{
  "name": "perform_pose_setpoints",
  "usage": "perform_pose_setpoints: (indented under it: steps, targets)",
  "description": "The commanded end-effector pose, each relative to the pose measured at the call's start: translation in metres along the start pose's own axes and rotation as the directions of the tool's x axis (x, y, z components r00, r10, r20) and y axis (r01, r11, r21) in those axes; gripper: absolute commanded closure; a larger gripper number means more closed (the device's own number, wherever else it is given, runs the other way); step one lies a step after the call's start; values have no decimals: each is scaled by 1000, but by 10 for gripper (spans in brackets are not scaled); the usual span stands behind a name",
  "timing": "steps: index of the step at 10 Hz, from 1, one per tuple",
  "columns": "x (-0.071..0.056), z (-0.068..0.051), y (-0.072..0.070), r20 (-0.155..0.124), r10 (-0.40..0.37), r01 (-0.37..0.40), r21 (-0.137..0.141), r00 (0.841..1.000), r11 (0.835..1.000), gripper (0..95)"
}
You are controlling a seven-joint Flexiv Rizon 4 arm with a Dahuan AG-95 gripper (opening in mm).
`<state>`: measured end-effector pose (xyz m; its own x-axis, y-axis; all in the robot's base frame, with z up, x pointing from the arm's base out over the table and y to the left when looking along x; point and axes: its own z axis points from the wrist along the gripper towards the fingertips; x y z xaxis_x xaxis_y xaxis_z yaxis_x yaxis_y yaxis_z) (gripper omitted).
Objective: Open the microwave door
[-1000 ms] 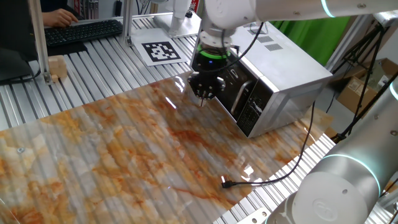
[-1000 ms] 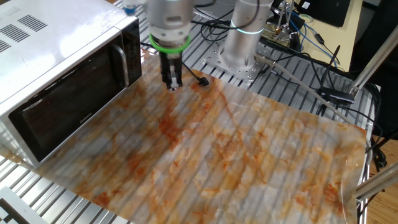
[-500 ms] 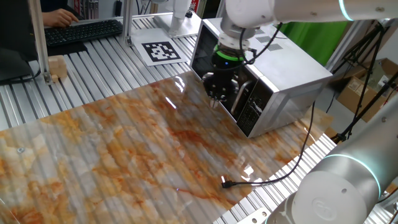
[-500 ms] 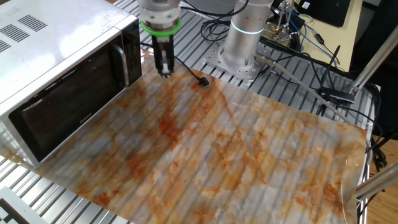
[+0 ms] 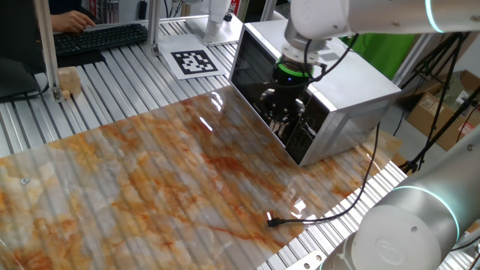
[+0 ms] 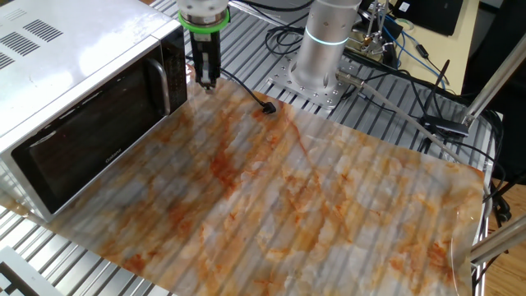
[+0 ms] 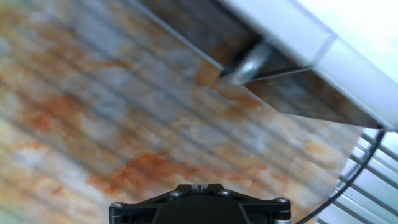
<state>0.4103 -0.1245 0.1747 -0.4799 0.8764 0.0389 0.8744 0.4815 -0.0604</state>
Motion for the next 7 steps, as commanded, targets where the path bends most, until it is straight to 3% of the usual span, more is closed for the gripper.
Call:
perform_pose_setpoints:
  steps: [1,2,3,5,6,7]
  targets:
    - [-9,1,-10,18,108,-108,8,994,994,760]
    - [-11,1,-11,29,140,-140,16,990,990,760]
    - [-16,3,-16,28,195,-196,17,980,980,950]
    - [-20,3,-20,34,234,-235,11,972,972,950]
    - [-21,3,-20,35,276,-276,10,961,961,760]
    - [-21,3,-20,33,300,-300,8,953,954,760]
